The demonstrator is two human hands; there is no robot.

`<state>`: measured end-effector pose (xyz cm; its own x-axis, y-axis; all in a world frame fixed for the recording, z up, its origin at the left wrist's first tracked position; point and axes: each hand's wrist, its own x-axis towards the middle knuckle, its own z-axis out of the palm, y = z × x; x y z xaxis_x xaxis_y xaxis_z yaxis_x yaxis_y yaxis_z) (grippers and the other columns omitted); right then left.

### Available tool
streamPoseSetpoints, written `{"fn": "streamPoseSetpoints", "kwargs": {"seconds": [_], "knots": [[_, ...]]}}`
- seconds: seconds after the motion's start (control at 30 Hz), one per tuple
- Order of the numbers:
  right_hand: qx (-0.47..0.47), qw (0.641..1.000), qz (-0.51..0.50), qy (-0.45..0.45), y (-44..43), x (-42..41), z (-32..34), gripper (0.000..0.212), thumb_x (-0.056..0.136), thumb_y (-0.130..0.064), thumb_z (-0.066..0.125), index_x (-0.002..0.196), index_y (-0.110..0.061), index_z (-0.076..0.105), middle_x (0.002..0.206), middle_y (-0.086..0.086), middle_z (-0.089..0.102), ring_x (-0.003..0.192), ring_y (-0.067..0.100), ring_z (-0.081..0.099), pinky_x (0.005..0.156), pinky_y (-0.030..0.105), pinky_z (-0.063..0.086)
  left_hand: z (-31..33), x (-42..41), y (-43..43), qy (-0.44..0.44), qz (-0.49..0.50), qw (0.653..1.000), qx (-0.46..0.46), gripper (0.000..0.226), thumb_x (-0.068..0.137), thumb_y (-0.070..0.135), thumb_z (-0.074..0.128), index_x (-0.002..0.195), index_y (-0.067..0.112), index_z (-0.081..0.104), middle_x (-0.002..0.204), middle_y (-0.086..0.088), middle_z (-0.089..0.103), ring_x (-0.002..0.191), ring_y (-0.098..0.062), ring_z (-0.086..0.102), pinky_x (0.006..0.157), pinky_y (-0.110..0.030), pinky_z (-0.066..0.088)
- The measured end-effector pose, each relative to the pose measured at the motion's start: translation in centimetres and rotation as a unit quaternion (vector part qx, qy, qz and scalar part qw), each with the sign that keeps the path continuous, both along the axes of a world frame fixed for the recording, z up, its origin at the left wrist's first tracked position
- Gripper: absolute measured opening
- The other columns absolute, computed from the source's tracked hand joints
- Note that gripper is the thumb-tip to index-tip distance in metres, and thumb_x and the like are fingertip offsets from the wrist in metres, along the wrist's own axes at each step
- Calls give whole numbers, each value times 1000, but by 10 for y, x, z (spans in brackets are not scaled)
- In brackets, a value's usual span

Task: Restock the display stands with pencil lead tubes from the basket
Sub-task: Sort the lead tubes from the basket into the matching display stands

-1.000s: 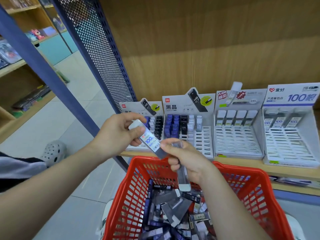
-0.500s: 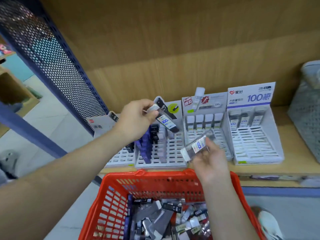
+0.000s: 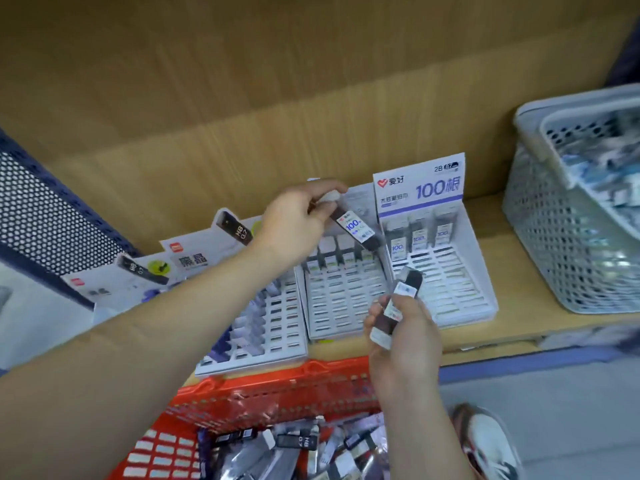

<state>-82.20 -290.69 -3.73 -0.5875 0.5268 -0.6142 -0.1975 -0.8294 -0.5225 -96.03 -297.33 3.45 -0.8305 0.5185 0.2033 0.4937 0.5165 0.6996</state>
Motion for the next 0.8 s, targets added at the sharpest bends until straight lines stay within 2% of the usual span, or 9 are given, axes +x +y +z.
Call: {"fn": "streamPoseSetpoints", "kwargs": {"seconds": [0.07, 0.13, 0.2, 0.27, 0.4, 0.53, 0.6, 0.7, 0.8], "knots": [[44, 999, -20, -6, 12, 4, 0, 19, 94, 4, 49, 80, -6, 57, 57, 4, 53, 48, 13, 53, 42, 22, 41, -3, 4, 27, 11, -33, 999, -5, 23, 92, 20, 56, 106, 32, 69, 95, 1, 72, 89, -20, 66, 86, -32, 52], [51, 998, -38, -20, 21, 10, -3, 12, 93, 5, 53, 89, -3, 61, 64, 5, 56, 55, 15, 59, 45, 22, 45, -10, 8, 48, 57, -60, 995, -62, 25, 95, 16, 55, 115, 21, 69, 106, 1, 71, 90, -11, 61, 80, -19, 44], [37, 997, -52, -36, 27, 13, -8, 10, 92, 4, 56, 96, -2, 63, 74, 11, 58, 55, 15, 61, 45, 22, 46, -19, 9, 62, 104, -85, 983, -126, 28, 96, 16, 53, 120, 20, 66, 118, -2, 68, 104, -17, 61, 84, -21, 43], [23, 997, -62, -44, 31, 15, -13, 11, 91, 5, 56, 98, -1, 63, 77, 14, 56, 52, 15, 60, 43, 22, 45, -28, 8, 70, 130, -96, 973, -165, 30, 96, 16, 53, 123, 21, 64, 122, -5, 66, 113, -23, 58, 92, -27, 44], [8, 996, -71, -50, 35, 16, -15, 11, 91, 7, 58, 99, 4, 64, 75, 14, 57, 49, 13, 60, 40, 21, 44, -39, 7, 81, 148, -91, 969, -177, 23, 95, 14, 53, 113, 15, 67, 108, -11, 70, 102, -28, 61, 86, -34, 48], [5, 996, -73, -49, 39, 18, -15, 14, 92, 5, 59, 104, 8, 64, 76, 15, 59, 51, 15, 61, 42, 22, 46, -43, 7, 96, 162, -113, 960, -200, 26, 95, 16, 52, 117, 17, 65, 110, -12, 69, 104, -29, 61, 86, -38, 49], [-6, 997, -66, -45, 41, 20, -16, 9, 92, 3, 60, 100, 5, 65, 79, 16, 61, 53, 15, 62, 46, 25, 46, -45, 6, 104, 193, -134, 940, -246, 26, 95, 14, 51, 117, 14, 64, 107, -14, 68, 100, -31, 61, 84, -39, 50], [-17, 997, -67, -41, 42, 21, -17, 11, 92, 1, 61, 102, 4, 66, 80, 14, 63, 55, 15, 62, 50, 27, 46, -46, 6, 115, 244, -166, 906, -302, 24, 91, 7, 53, 112, 14, 61, 90, -10, 64, 84, -30, 61, 73, -38, 51], [-12, 997, -73, -39, 44, 23, -15, 8, 92, 2, 60, 97, 2, 67, 69, 10, 62, 53, 16, 61, 46, 24, 46, -49, 6, 121, 263, -176, 889, -330, 23, 89, 3, 54, 107, 17, 60, 89, -5, 55, 81, -28, 59, 64, -31, 43]]}}
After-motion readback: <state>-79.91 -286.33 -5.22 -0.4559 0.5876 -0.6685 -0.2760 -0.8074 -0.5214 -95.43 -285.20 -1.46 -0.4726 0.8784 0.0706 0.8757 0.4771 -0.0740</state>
